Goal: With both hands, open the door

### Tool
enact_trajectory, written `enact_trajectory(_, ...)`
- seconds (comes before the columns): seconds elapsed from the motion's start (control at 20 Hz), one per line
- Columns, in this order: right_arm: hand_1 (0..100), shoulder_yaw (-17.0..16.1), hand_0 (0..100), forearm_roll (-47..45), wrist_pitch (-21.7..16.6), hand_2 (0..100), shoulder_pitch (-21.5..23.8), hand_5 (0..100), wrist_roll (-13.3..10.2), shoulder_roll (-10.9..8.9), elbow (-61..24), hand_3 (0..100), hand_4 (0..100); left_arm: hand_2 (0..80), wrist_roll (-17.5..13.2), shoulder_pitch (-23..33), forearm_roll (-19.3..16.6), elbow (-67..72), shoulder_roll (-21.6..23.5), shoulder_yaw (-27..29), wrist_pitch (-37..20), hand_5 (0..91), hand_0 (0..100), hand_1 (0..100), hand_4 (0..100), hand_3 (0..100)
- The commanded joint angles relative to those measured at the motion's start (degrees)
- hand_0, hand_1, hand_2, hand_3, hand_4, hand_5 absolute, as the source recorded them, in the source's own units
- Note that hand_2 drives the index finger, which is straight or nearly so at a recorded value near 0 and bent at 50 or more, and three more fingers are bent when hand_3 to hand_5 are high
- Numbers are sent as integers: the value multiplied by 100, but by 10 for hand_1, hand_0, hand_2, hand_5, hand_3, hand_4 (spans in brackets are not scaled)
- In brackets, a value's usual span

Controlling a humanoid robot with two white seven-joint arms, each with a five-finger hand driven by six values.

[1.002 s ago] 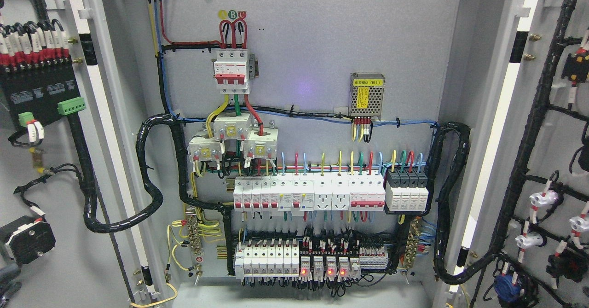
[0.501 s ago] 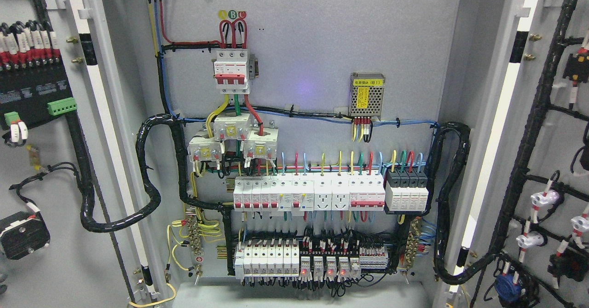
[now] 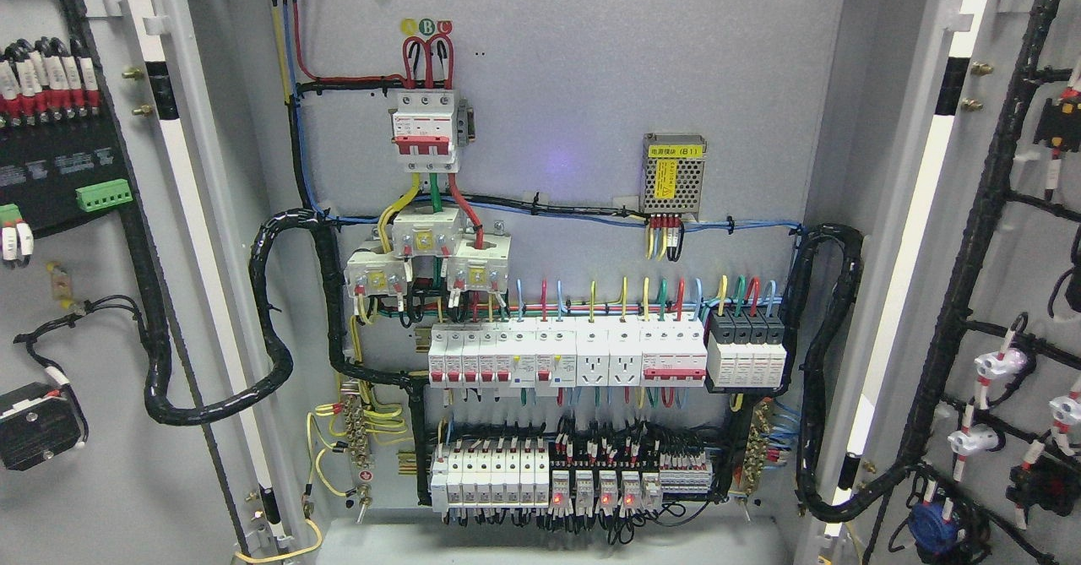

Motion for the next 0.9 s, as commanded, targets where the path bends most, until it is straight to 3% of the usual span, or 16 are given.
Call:
enact_trajectory(0.0, 0, -110, 0, -48, 1, 0, 86, 0, 8, -9, 26, 0, 0, 0, 5, -7, 110, 288, 156, 112, 2, 0, 0, 0, 0, 0)
enact_trajectory(0.85, 0, -198, 0, -57, 1, 0, 60, 0, 8, -18, 254, 0, 0, 0, 31, -323, 268, 851, 279, 103, 19, 0, 0, 0, 0, 0)
